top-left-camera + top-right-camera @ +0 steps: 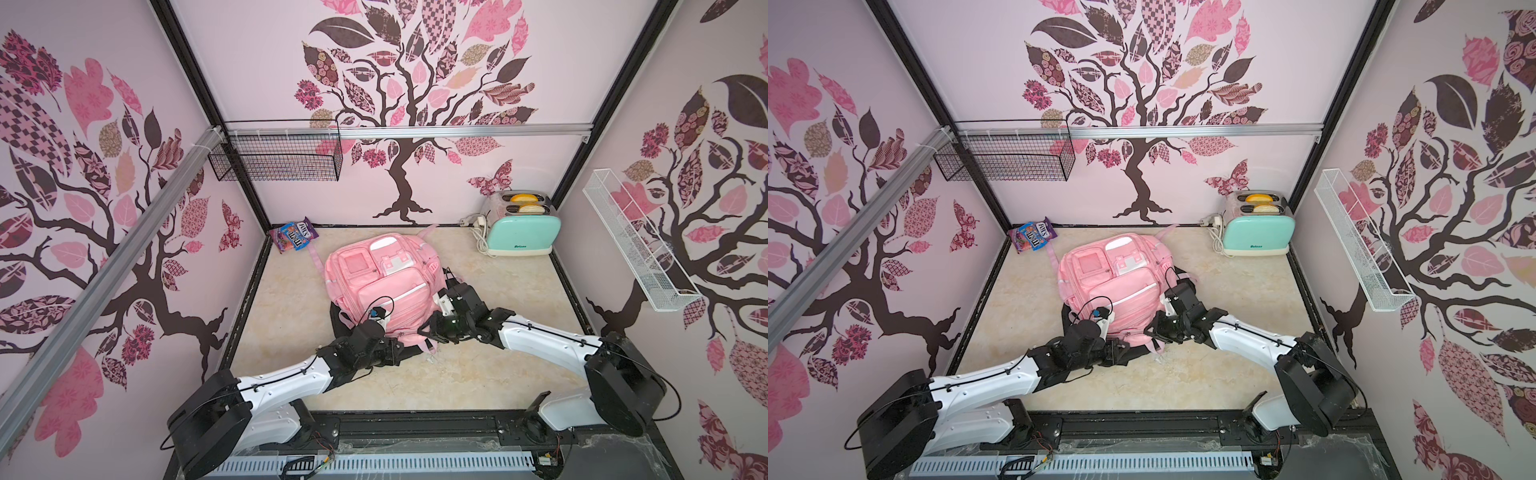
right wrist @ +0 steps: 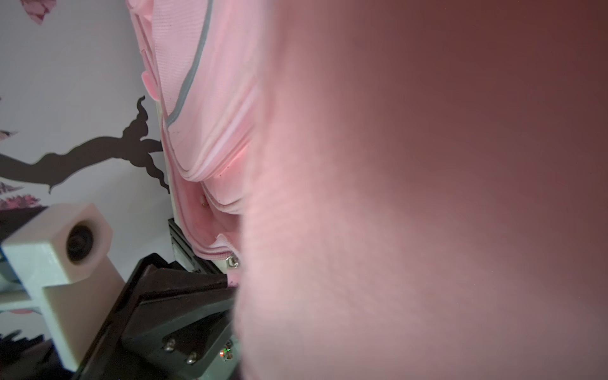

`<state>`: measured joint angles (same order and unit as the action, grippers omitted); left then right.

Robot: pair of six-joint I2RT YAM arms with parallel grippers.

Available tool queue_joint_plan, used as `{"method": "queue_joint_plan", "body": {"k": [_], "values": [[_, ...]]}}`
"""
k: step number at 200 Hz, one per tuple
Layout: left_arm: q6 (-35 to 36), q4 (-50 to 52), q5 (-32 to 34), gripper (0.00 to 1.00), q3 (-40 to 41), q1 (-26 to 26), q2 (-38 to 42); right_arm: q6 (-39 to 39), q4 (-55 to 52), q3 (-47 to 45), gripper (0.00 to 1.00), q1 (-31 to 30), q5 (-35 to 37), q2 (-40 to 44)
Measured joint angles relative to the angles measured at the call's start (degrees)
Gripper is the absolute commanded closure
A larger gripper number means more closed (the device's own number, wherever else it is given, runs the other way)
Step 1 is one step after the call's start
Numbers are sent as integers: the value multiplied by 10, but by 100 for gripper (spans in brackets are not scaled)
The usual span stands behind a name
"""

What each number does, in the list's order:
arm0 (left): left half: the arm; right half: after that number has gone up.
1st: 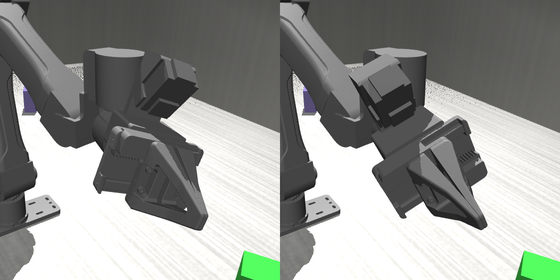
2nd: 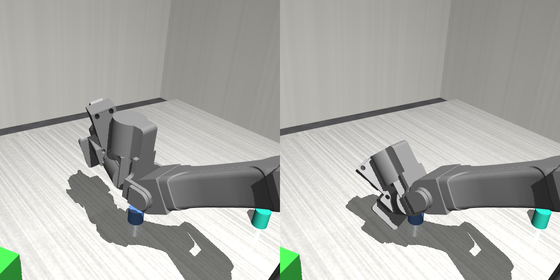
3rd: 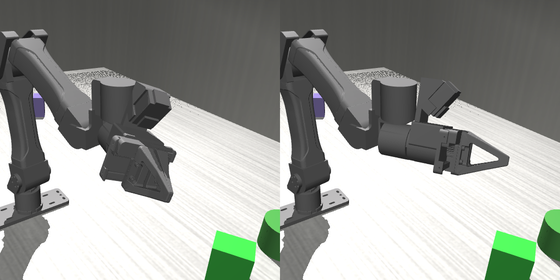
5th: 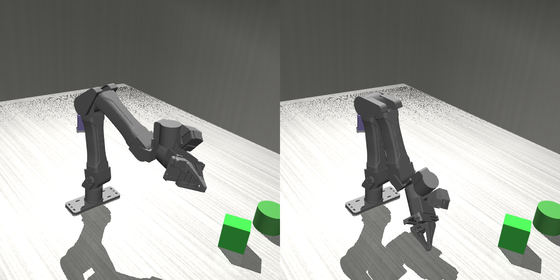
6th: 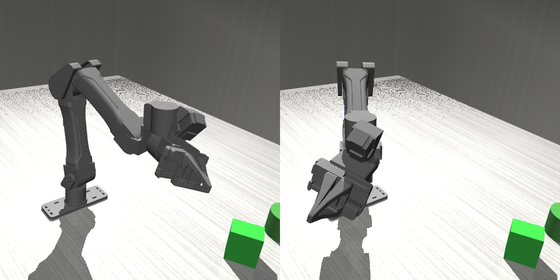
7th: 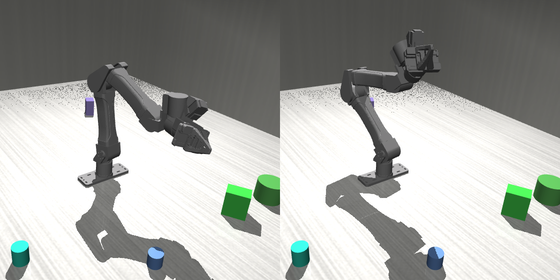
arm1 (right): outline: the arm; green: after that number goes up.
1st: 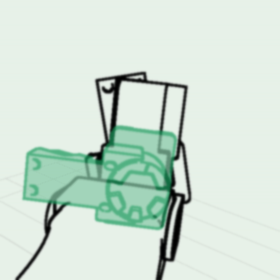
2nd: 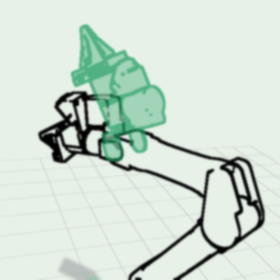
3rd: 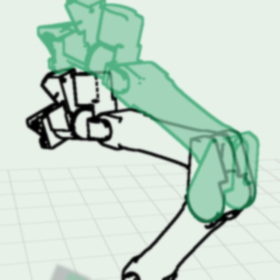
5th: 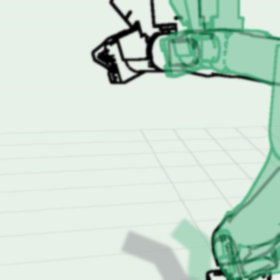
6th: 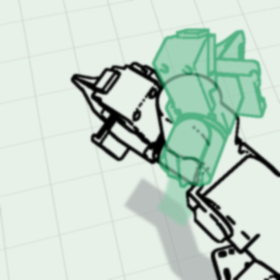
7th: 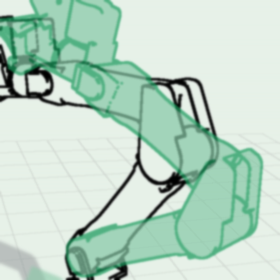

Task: Zip up the backpack
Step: Zip the zipper on the backpack.

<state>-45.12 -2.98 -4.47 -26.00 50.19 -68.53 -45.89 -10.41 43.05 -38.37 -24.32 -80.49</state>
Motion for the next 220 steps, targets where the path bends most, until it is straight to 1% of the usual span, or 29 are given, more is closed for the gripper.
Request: {"method": "queue_joint_plan", "body": {"k": [10, 28, 31, 36, 42, 71, 107, 129, 196, 220], "values": [[-1, -8, -5, 100, 2, 0, -7, -22, 8, -16, 60, 0, 10, 8], [-2, -13, -9, 100, 3, 0, -18, -54, 22, -50, 53, 2, 29, 35], [-3, -14, -9, 100, 4, 0, -19, -64, 26, -56, 49, 3, 30, 39], [-3, -17, -10, 100, 5, -1, -22, -72, 30, -64, 40, 3, 33, 46], [-4, -20, -10, 100, 5, -1, -24, -81, 33, -70, 34, 3, 35, 52], [-7, -31, -12, 100, 6, -2, -34, -124, 58, -76, 27, -17, 42, 56], [-12, -35, -12, 100, 6, -1, -37, -160, 100, -76, 24, -77, 59, 49], [-14, -36, -10, 100, 6, 0, -37, -183, 127, -76, 24, -99, 68, 26], [-14, -29, -7, 100, 8, 8, -21, -216, 206, -96, 24, -108, 88, -6], [-14, -27, -6, 100, 9, 9, -14, -219, 226, -103, 27, -108, 96, -6]]}}
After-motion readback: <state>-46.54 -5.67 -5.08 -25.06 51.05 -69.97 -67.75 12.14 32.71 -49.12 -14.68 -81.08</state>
